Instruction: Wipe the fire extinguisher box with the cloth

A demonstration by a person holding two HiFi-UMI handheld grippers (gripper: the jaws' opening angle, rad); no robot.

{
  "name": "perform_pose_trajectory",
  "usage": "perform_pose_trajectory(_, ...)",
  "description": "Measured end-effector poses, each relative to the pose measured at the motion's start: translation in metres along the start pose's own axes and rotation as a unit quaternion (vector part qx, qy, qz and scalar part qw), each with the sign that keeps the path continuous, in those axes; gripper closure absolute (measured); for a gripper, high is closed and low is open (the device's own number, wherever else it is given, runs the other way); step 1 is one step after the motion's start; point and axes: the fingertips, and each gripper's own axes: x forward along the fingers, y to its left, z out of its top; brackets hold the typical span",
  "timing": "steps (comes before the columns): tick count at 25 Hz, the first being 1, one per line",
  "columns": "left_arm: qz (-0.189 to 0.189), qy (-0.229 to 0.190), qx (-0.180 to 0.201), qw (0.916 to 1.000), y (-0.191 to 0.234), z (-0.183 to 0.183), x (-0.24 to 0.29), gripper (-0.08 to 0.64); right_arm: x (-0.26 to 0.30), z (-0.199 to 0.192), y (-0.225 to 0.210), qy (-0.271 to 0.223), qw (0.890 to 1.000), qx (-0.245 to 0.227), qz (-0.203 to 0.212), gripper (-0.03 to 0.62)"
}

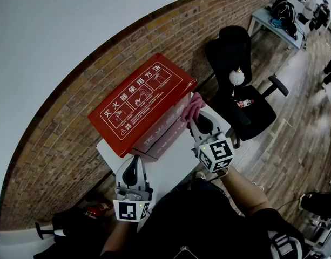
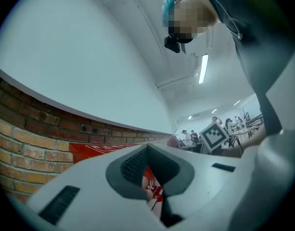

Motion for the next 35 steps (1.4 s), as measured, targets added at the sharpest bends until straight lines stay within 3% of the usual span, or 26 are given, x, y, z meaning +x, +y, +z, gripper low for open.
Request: perform_pose_trajectory(35,0.031,0.057,0.005,0.9979,0.003,-0.024,0.008,0.511,0.053,-0.038,-0.025,0.039,0.999,-0.015,0.032,0.529)
